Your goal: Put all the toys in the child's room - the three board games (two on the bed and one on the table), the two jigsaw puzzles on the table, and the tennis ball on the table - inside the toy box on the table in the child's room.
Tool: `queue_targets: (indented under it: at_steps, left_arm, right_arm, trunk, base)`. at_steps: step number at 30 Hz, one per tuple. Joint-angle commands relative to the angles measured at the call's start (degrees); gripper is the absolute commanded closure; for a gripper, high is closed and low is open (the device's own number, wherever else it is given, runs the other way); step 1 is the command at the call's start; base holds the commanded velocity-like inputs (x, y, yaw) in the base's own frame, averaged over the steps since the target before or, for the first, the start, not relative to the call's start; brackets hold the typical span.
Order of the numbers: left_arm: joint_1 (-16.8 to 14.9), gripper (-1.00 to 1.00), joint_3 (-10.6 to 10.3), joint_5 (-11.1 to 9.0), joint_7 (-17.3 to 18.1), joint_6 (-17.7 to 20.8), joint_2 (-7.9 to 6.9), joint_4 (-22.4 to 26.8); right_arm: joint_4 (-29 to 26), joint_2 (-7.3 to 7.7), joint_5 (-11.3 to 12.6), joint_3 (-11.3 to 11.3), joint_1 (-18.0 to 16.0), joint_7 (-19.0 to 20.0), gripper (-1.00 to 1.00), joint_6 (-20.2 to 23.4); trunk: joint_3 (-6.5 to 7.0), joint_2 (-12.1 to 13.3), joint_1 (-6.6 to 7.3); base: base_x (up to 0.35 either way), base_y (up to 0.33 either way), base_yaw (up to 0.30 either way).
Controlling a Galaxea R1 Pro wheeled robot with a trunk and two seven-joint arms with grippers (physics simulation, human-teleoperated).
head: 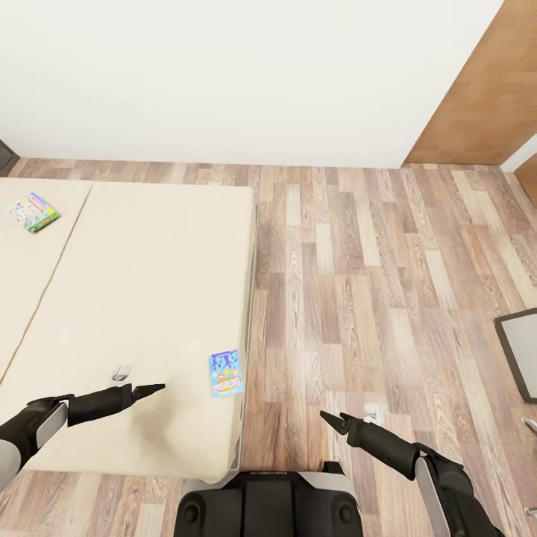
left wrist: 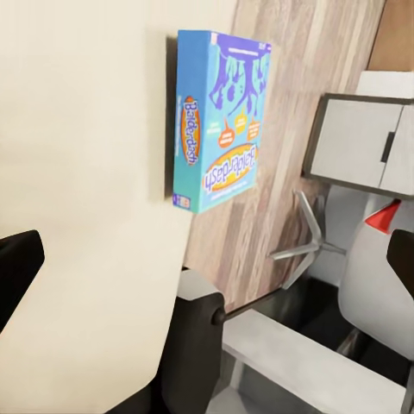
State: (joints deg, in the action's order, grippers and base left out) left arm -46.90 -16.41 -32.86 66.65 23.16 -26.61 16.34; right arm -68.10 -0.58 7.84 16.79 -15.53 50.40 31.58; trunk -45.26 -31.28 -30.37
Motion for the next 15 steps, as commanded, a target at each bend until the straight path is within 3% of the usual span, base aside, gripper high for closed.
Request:
queue_targets:
  at_steps: [1, 15]
  left_arm:
    - [-0.03, -1.0, -0.36, -0.54, 0.1, 0.74, -0.06, 0.01]
    - [-0.02, -1.0, -0.29, -0.49, 0.06, 2.88, 0.1, 0.01]
  right_arm:
    - [-0.02, -0.05, 0.25, 0.15, -0.02, 0.14, -1.0, 0.42]
    - [-0.02, -0.03, 0.33, 0.21, -0.02, 0.14, -1.0, 0.42]
  trunk:
    - [0.05, -0.06, -0.03]
    - [1.37, -0.06, -0.03]
  base:
    - [0.0, 0.0, 0.0]
    - [0.0, 0.0, 0.0]
